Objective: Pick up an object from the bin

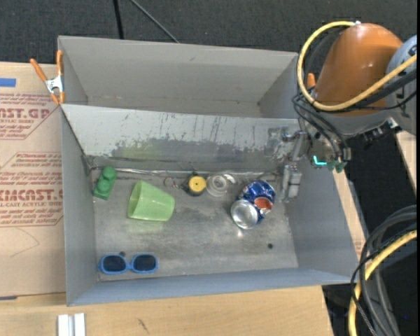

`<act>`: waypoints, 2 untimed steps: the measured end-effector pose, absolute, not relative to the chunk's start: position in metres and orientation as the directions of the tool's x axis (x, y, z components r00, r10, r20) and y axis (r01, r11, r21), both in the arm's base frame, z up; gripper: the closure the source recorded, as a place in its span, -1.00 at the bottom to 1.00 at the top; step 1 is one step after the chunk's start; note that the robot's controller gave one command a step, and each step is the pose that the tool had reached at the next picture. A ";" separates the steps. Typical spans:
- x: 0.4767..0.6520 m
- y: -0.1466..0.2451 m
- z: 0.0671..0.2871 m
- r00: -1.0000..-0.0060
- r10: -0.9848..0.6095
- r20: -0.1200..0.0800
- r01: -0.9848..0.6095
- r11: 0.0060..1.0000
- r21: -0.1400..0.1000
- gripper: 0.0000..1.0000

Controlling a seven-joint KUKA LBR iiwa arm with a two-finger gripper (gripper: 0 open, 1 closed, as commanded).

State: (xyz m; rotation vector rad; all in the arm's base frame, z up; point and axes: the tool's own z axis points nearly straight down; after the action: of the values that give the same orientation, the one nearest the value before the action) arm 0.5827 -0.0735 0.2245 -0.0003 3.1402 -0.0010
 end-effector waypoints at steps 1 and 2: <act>0.570 -0.069 0.067 -0.955 -0.297 0.003 -0.297 0.955 0.002 -1.00; 0.574 -0.053 0.101 -0.846 -0.532 -0.005 -0.532 0.846 -0.001 -1.00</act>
Offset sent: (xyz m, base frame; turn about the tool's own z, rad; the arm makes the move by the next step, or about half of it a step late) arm -0.0116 0.0031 -0.1545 -0.2998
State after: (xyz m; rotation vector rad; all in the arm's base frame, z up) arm 0.5744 -0.0531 0.1005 -0.8691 3.0137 -0.0001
